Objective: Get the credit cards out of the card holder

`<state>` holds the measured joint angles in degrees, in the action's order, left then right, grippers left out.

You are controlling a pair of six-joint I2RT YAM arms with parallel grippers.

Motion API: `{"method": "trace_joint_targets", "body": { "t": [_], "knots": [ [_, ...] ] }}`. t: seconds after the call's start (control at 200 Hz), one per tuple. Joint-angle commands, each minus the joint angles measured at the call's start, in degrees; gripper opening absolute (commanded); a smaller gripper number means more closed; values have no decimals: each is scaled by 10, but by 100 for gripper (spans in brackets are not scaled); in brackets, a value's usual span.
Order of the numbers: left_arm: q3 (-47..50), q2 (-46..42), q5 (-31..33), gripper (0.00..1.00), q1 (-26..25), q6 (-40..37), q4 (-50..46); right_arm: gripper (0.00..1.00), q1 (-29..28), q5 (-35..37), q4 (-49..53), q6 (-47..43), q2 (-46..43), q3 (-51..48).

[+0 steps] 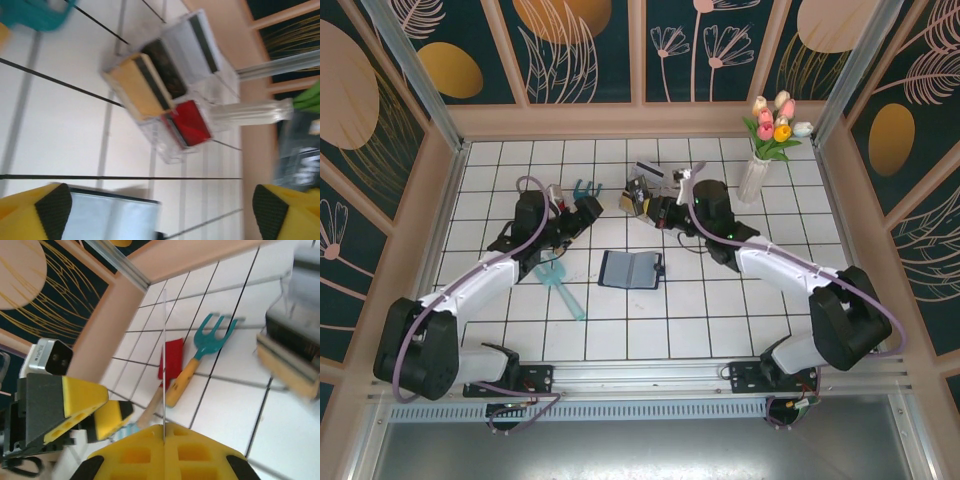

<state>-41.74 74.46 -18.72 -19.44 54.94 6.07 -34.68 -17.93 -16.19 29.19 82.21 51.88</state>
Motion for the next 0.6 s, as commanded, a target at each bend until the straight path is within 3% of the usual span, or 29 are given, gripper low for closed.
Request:
{"method": "trace_joint_targets", "body": {
  "t": [0.0,0.245,0.596],
  "knots": [
    [-22,-28,64,99,13,-91,-94,0,5,23,118,-194,25,68],
    [-70,-43,49,98,49,-160,-166,0,9,5,243,-379,120,208],
    [-78,-18,60,99,63,-186,-188,0,14,89,344,-556,260,360]
  ]
}}
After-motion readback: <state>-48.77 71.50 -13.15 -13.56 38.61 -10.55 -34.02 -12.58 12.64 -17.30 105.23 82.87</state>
